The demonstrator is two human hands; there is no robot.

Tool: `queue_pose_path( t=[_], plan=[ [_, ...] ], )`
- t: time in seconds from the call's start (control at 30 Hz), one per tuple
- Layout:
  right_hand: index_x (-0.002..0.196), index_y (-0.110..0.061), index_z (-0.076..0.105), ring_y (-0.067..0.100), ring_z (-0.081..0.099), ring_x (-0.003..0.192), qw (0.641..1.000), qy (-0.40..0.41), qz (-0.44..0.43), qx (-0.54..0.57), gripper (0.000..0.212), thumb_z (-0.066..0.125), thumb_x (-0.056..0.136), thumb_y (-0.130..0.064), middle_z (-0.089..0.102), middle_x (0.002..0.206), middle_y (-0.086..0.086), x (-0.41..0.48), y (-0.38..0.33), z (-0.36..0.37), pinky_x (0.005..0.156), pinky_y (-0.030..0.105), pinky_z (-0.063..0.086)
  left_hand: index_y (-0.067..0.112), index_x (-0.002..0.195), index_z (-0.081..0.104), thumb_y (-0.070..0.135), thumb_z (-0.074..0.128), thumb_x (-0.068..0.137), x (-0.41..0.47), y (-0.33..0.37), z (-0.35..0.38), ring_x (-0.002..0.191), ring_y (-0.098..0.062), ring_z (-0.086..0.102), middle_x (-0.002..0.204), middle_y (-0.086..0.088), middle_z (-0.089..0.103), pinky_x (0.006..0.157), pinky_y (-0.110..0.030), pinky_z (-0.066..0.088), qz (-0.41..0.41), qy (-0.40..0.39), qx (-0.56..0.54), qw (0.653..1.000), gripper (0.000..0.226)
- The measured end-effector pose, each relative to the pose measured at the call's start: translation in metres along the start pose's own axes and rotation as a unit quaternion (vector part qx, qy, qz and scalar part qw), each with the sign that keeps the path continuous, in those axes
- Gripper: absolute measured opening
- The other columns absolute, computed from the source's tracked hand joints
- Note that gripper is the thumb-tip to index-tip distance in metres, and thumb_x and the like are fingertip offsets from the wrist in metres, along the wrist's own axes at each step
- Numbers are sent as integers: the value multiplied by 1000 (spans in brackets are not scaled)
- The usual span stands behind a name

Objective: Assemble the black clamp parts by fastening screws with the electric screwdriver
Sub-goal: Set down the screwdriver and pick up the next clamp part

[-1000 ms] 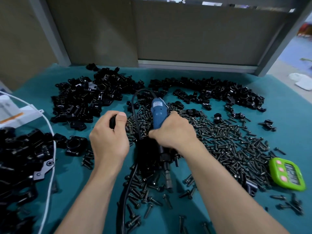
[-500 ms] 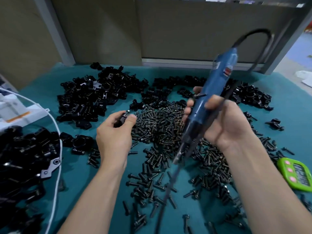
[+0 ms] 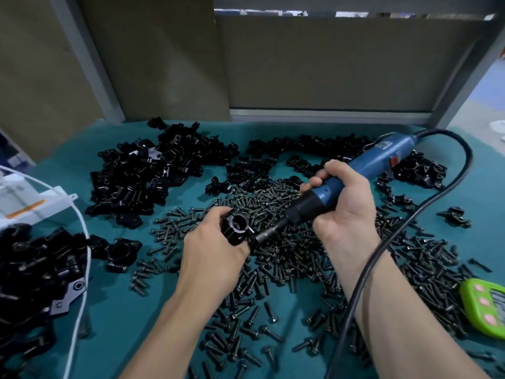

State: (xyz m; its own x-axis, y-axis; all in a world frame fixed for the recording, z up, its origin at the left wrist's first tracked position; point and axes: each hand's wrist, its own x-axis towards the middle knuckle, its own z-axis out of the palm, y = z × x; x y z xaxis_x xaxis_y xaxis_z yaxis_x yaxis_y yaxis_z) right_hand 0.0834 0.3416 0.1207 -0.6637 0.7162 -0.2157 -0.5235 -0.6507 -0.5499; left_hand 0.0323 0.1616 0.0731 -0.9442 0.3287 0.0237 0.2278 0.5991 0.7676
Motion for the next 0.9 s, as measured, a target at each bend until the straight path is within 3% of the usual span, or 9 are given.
queue_pose_path(
  t=[0.07, 0.17, 0.27, 0.37, 0.53, 0.67, 0.77, 0.9],
  plan=[
    [86, -11, 51, 17, 49, 49, 1000, 3, -10, 8, 18, 61, 88, 4, 52, 64, 4, 2, -2, -2, 55, 30, 50, 42, 99, 51, 17, 82, 85, -1, 1, 2, 61, -2, 61, 89, 13, 66, 49, -6, 41, 15, -26, 31, 999, 43],
    [86, -11, 51, 17, 48, 50, 1000, 7, -13, 15, 18, 61, 88, 3, 52, 65, 4, 2, -6, -4, 56, 31, 48, 37, 82, 52, 12, 82, 82, -2, 1, 2, 57, 3, 60, 76, 11, 65, 38, -13, 36, 12, -27, 36, 999, 39],
    [87, -11, 49, 17, 47, 50, 1000, 7, -11, 21, 18, 60, 87, 4, 51, 65, 5, 2, -7, -6, 56, 31, 47, 38, 81, 54, 10, 80, 79, -4, 2, 2, 49, -4, 58, 66, 7, 64, 34, -18, 33, 11, -18, 30, 999, 38],
    [86, -11, 49, 17, 47, 50, 999, -4, -25, 39, 18, 58, 87, 5, 52, 64, 4, 0, -7, -4, 56, 30, 48, 38, 82, 52, 12, 76, 77, -8, 5, 1, 49, -14, 55, 60, 8, 61, 42, -30, 40, 42, -5, 59, 997, 35],
    [86, -10, 52, 16, 48, 49, 995, -27, -51, 79, 15, 55, 88, 4, 52, 65, 4, -2, -10, -2, 56, 28, 48, 38, 80, 47, 13, 71, 73, -13, 7, 0, 49, -11, 48, 55, 11, 56, 49, -29, 29, 92, 16, 94, 991, 36],
    [87, -11, 51, 16, 48, 49, 994, -36, -59, 80, 15, 54, 88, 4, 52, 64, 3, -2, -11, -2, 56, 28, 48, 37, 80, 48, 8, 68, 74, -12, 6, -2, 51, -13, 49, 70, 17, 61, 50, -28, 29, 117, 0, 103, 988, 35],
    [89, -11, 52, 16, 48, 50, 995, -41, -48, 76, 15, 54, 87, 4, 51, 64, 3, -2, -9, -2, 56, 28, 47, 28, 75, 51, 5, 69, 72, -12, 5, 0, 53, -12, 51, 59, 4, 58, 50, -26, 29, 138, -7, 108, 985, 29],
    [86, -11, 52, 15, 47, 50, 995, -36, -31, 87, 14, 53, 88, 3, 51, 64, 2, -3, -4, -1, 56, 28, 47, 25, 77, 58, 2, 67, 70, -10, 5, 2, 54, -12, 52, 55, 5, 55, 52, -27, 30, 140, -24, 116, 983, 25]
  ],
)
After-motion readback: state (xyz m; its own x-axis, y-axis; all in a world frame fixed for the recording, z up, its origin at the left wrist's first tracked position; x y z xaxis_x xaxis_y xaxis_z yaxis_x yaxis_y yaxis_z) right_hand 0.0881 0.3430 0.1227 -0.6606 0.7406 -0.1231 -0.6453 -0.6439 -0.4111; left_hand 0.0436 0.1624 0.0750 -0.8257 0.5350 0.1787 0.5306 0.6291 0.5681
